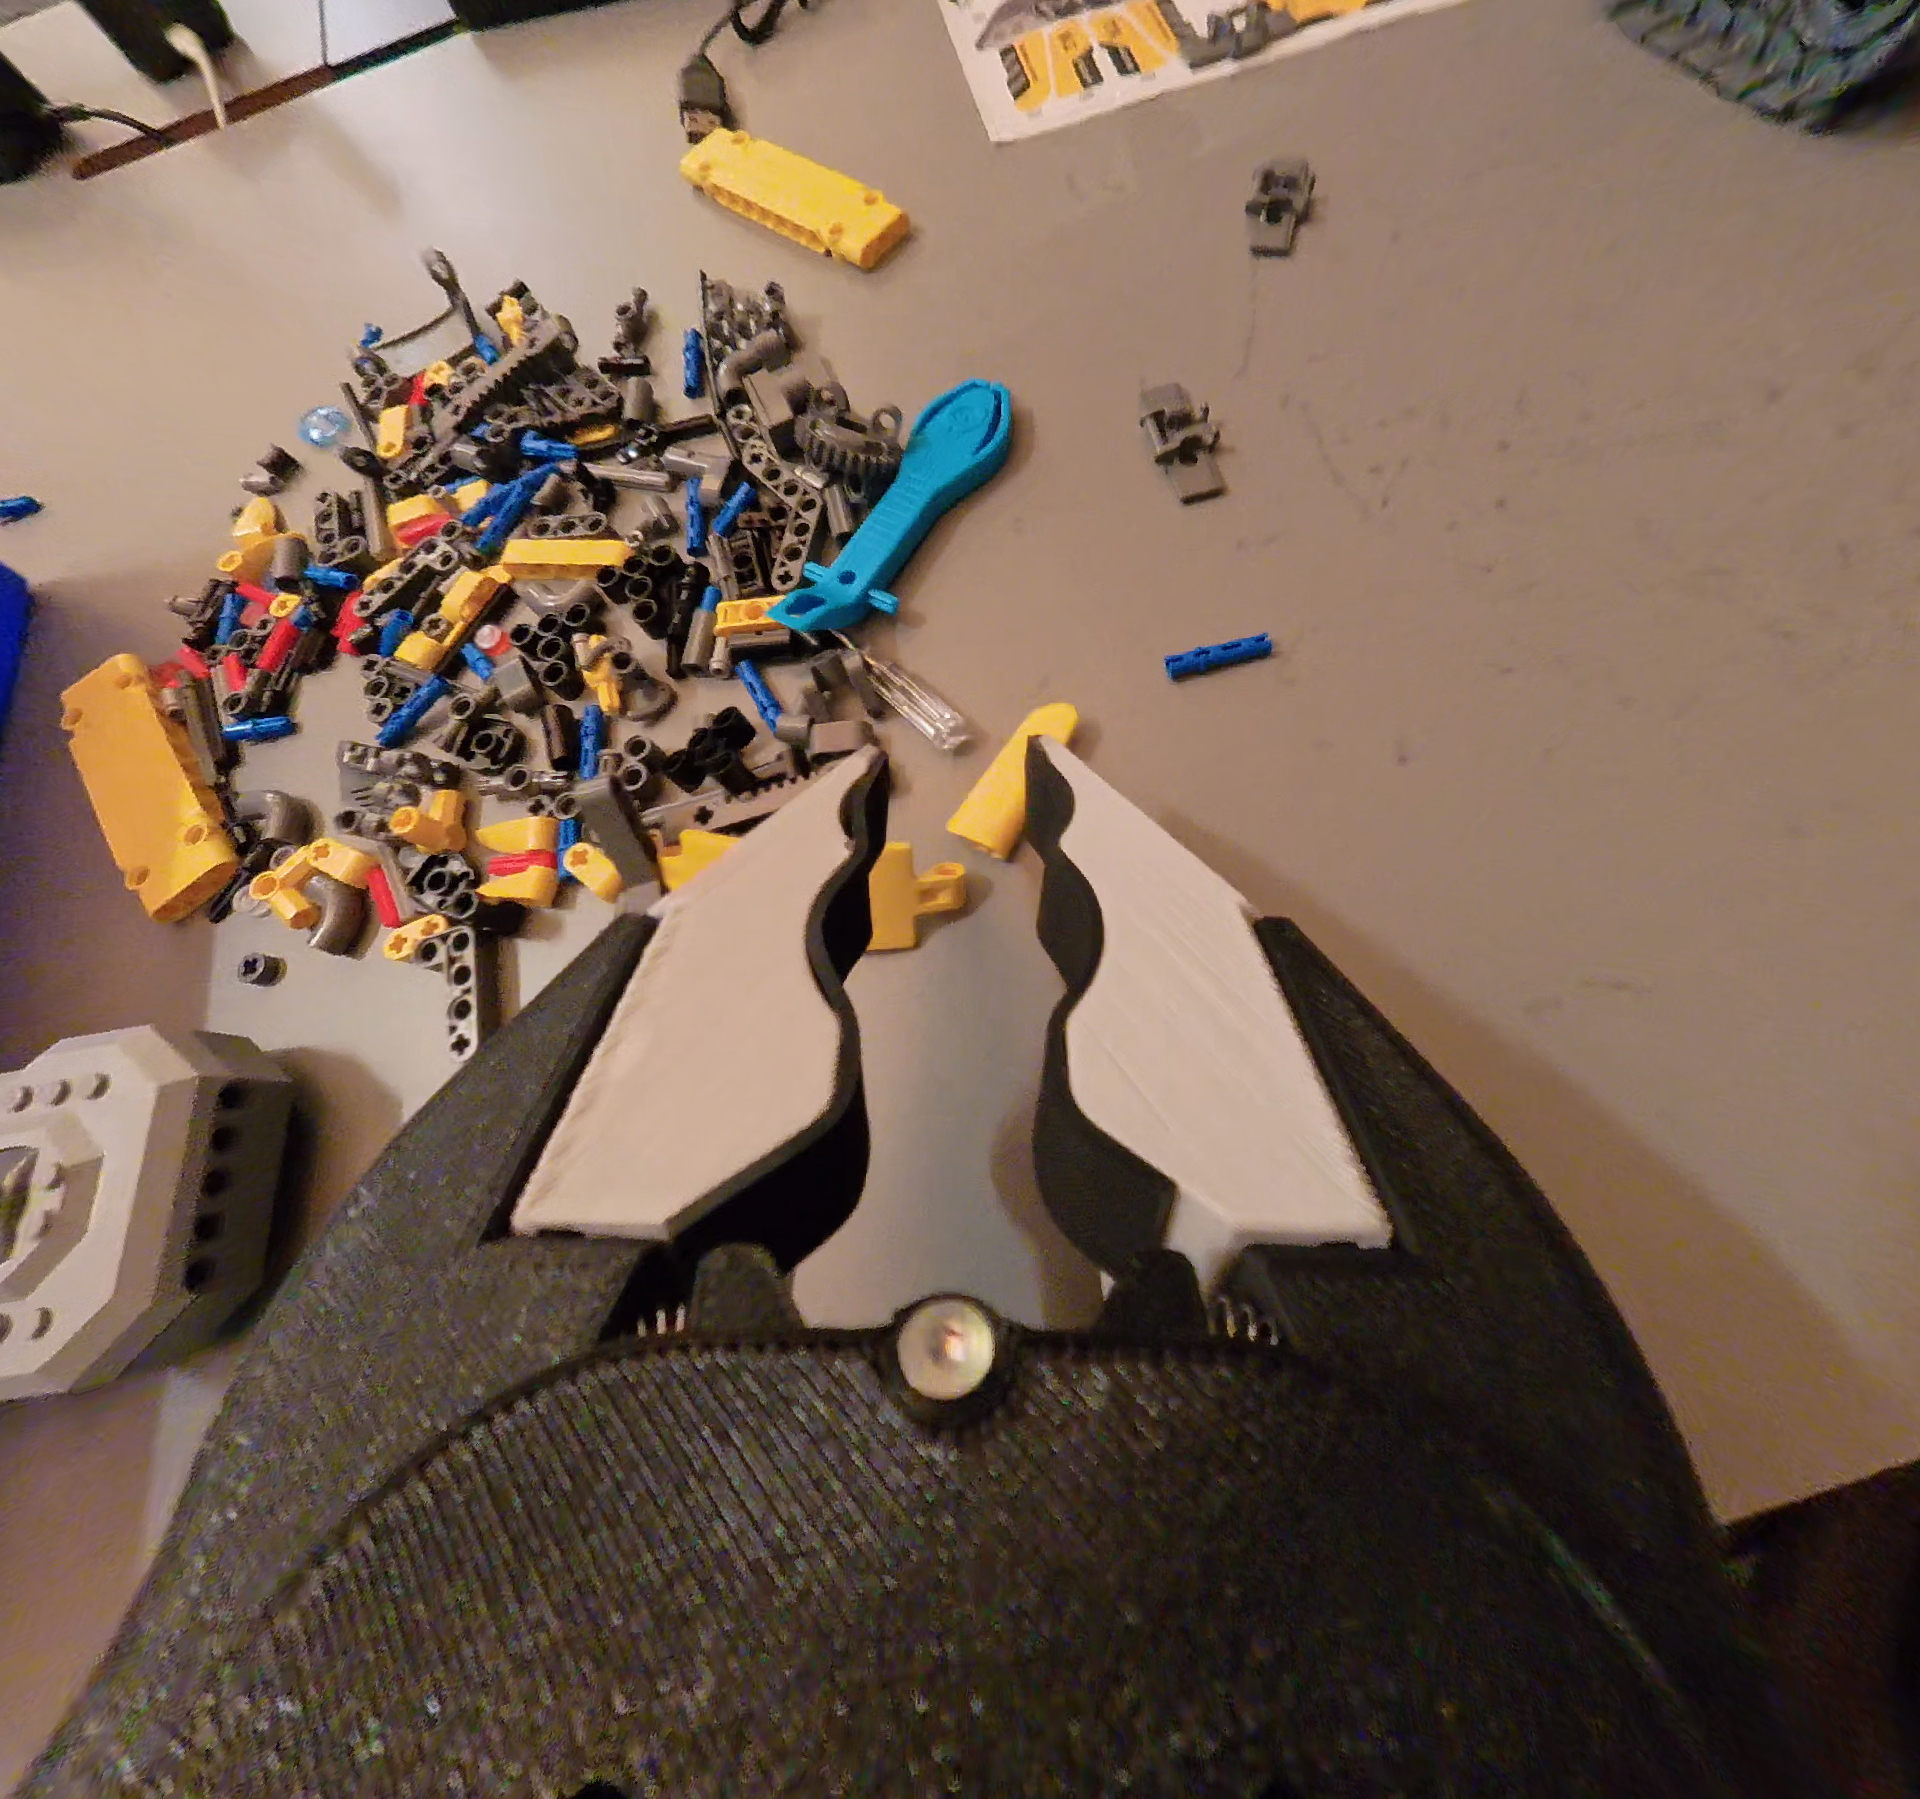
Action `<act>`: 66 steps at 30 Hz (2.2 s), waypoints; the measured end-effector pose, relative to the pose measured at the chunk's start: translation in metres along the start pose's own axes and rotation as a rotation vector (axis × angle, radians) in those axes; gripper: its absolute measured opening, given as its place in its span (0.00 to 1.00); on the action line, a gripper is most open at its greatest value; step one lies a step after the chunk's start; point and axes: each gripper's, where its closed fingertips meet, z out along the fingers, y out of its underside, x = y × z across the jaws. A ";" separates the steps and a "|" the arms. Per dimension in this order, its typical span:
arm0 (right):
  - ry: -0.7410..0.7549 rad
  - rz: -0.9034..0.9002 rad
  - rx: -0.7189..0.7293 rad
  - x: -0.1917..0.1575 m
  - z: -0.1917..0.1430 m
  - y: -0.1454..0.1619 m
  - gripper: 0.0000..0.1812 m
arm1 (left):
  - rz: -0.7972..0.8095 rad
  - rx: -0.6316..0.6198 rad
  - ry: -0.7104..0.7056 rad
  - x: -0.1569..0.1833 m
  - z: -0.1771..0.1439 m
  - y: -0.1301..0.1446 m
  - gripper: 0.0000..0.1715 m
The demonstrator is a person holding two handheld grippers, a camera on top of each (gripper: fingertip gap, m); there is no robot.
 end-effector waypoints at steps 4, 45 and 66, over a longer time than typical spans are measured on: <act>0.000 -0.004 0.002 0.000 0.000 0.000 0.22 | -0.045 0.049 -0.064 -0.021 -0.014 -0.012 0.14; -0.113 -0.377 0.062 -0.058 0.120 -0.074 0.20 | -0.237 0.424 -0.105 -0.130 -0.069 -0.164 0.22; -0.313 -0.153 -0.586 -0.074 0.011 0.085 0.22 | -0.173 0.499 0.046 -0.081 -0.040 -0.204 0.23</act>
